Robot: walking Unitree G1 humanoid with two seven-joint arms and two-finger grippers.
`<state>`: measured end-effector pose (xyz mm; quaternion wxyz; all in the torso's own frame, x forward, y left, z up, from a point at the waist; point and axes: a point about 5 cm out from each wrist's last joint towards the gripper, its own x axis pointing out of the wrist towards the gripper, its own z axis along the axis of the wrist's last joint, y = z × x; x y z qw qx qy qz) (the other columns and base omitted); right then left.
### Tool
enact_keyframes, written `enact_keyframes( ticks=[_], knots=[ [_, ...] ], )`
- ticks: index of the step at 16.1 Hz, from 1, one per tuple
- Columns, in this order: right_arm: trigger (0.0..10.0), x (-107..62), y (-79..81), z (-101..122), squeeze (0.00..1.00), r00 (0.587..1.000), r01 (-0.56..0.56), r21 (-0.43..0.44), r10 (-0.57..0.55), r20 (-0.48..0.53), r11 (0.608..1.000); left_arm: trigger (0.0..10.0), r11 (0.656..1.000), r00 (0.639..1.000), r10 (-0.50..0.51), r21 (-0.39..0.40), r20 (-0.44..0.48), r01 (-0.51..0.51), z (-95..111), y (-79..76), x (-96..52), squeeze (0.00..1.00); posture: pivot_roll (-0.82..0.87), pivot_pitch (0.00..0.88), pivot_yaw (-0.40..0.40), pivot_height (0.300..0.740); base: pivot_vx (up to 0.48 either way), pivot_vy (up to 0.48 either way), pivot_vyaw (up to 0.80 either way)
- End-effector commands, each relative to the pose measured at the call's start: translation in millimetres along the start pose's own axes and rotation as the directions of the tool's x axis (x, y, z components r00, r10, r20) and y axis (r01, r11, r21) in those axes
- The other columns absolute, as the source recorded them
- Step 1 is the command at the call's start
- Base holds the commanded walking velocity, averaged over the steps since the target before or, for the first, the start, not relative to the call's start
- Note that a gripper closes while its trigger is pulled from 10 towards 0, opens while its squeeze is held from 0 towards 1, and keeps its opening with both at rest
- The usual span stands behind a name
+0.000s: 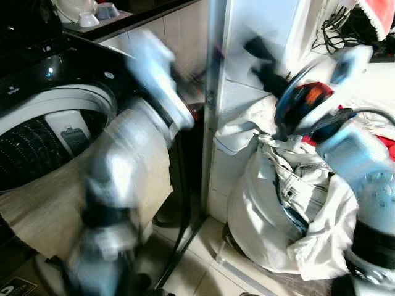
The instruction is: Clothes washing
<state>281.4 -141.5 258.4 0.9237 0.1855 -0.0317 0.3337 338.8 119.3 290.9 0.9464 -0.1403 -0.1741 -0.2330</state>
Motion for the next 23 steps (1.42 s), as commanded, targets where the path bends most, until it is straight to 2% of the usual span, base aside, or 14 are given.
enact_keyframes(
  ticks=[1,2,3,4,5,7,8,9,10,11,14,17,22,23],
  knots=[
    [10.0,-0.4,5.0,-4.3,0.0,0.998,-0.023,-0.059,0.019,-0.054,0.998,0.0,0.98,0.983,0.159,0.104,0.095,-0.169,27.6,29.1,5.7,0.0,-0.12,0.0,0.025,0.74,0.0,0.0,0.0],
    [10.0,-0.6,5.4,-6.2,0.0,0.998,-0.022,-0.072,0.017,-0.066,0.997,0.0,0.964,0.97,0.212,0.138,0.123,-0.228,38.0,39.5,6.8,0.0,-0.12,0.0,0.028,0.74,0.0,0.0,0.0],
    [10.0,1.5,8.2,-12.4,0.0,0.992,-0.034,-0.159,0.014,-0.122,0.987,0.0,0.718,0.885,0.465,0.588,-0.008,-0.371,45.4,88.8,3.8,0.0,-0.12,0.0,0.03,0.74,0.0,0.0,0.0],
    [10.0,6.4,14.5,-14.8,0.0,0.989,-0.064,-0.228,0.031,-0.144,0.972,9.5,0.653,0.776,0.609,0.659,-0.164,-0.374,24.7,120.4,-7.3,0.0,-0.11,0.0,0.03,0.74,0.0,0.0,0.0],
    [10.0,9.0,18.6,-14.7,0.0,0.989,-0.082,-0.266,0.046,-0.14,0.96,10.0,0.637,0.732,0.65,0.672,-0.203,-0.378,15.8,132.5,-13.0,0.0,-0.12,0.0,0.033,0.74,0.0,0.0,0.0],
    [10.0,10.7,23.3,-13.7,0.0,0.989,-0.1,-0.272,0.066,-0.134,0.957,10.0,0.637,0.702,0.665,0.684,-0.255,-0.355,6.4,140.3,-20.1,0.0,-0.12,0.0,0.035,0.74,0.0,0.0,0.0],
    [10.0,10.9,25.2,-13.4,0.0,0.988,-0.108,-0.274,0.074,-0.134,0.956,10.0,0.653,0.701,0.655,0.677,-0.281,-0.339,3.7,142.3,-23.1,1.0,-0.12,0.0,0.039,0.74,0.0,0.0,0.0],
    [10.0,10.3,26.5,-13.5,0.0,0.987,-0.114,-0.28,0.078,-0.138,0.953,10.0,0.652,0.686,0.656,0.694,-0.315,-0.306,2.6,146.2,-27.5,1.0,-0.12,0.0,0.041,0.74,0.0,0.0,0.0],
    [10.0,6.8,23.0,-16.8,0.0,0.985,-0.106,-0.299,0.059,-0.162,0.948,10.0,0.657,0.614,0.659,0.73,-0.434,-0.19,-4.0,156.0,-39.8,1.0,-0.12,0.0,0.039,0.74,0.0,0.0,0.0],
    [10.0,5.4,21.0,-18.3,0.0,0.984,-0.1,-0.306,0.048,-0.172,0.947,10.0,0.651,0.58,0.667,0.744,-0.467,-0.15,-6.1,160.2,-44.9,1.0,-0.12,0.0,0.039,0.74,0.0,0.0,0.0],
    [10.0,1.7,10.5,-20.7,0.0,0.981,-0.045,-0.33,-0.021,-0.193,0.943,10.0,0.643,0.523,0.68,0.761,-0.514,-0.088,-11.7,169.6,-61.2,1.0,-0.12,0.0,0.038,0.74,0.0,0.0,0.0],
    [10.0,0.6,1.1,-20.0,0.0,0.978,0.032,-0.326,-0.096,-0.185,0.945,10.0,0.649,0.539,0.676,0.752,-0.502,-0.114,-9.0,168.8,-60.0,1.0,-0.12,0.0,0.039,0.74,0.0,0.0,0.0],
    [10.0,-5.4,-30.0,-13.6,0.0,0.941,0.261,-0.34,-0.317,-0.119,0.903,10.0,0.622,0.502,0.69,0.782,-0.522,-0.042,-9.2,174.3,-66.4,1.0,-0.12,0.0,0.044,0.74,0.0,0.0,0.0],
    [10.0,-8.0,-40.3,-10.3,0.0,0.918,0.34,-0.341,-0.388,-0.083,0.877,10.0,0.693,0.534,0.627,0.72,-0.568,-0.048,-14.8,167.4,-63.1,1.0,-0.12,0.0,0.044,0.74,0.0,0.0,0.0]
  ],
)
